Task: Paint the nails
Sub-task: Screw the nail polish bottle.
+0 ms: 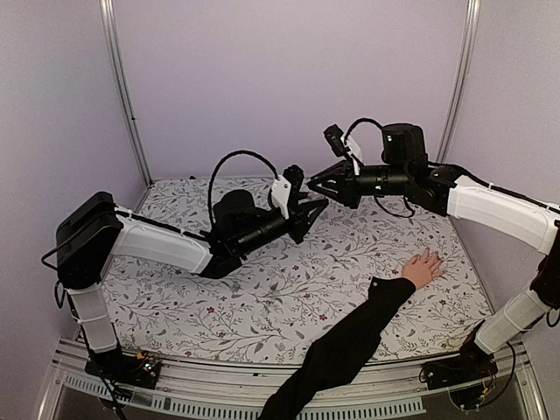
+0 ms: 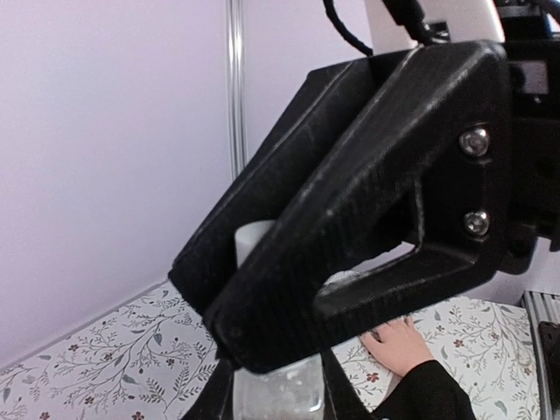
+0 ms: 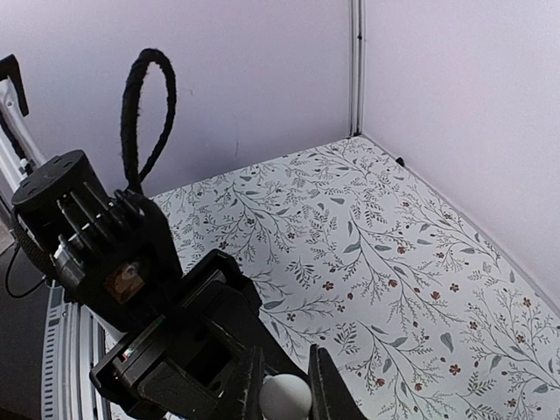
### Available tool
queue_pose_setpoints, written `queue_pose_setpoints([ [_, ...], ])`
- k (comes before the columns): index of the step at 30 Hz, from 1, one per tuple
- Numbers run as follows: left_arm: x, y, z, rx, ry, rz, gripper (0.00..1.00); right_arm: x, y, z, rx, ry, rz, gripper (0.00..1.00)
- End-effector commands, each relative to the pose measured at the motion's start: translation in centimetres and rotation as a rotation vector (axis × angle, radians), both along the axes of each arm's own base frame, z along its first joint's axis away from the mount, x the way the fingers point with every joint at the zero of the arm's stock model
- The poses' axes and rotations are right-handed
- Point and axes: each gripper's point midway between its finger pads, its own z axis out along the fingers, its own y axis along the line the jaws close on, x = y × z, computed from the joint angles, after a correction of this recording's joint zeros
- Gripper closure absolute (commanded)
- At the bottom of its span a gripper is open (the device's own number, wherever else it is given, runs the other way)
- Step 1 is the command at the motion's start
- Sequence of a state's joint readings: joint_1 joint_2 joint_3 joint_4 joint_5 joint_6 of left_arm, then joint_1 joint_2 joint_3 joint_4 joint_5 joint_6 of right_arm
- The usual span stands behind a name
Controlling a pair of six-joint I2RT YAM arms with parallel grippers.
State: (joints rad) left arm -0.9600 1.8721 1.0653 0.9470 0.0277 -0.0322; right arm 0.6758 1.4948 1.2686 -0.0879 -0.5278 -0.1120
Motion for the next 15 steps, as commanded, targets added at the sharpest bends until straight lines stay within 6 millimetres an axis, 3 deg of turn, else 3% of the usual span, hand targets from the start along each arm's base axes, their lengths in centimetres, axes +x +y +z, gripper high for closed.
queue_pose_setpoints([
  [1,1.2,0.5,1.5,-0.025,-0.022,0.08,1.0,1.1,0.7,-0.5,0.016,0.052,-0.111,1.0],
  [11,1.9,0.6,1.0,-0.021,-0.019,0.115,1.0,2.2,2.4,-1.7,0.024,0.151,-0.386,1.0],
  [15,1.9,0.7,1.0,-0.02,-0.022,0.115,1.0,2.4,2.6,-2.2,0.04,0.168,-0.401,1.0],
])
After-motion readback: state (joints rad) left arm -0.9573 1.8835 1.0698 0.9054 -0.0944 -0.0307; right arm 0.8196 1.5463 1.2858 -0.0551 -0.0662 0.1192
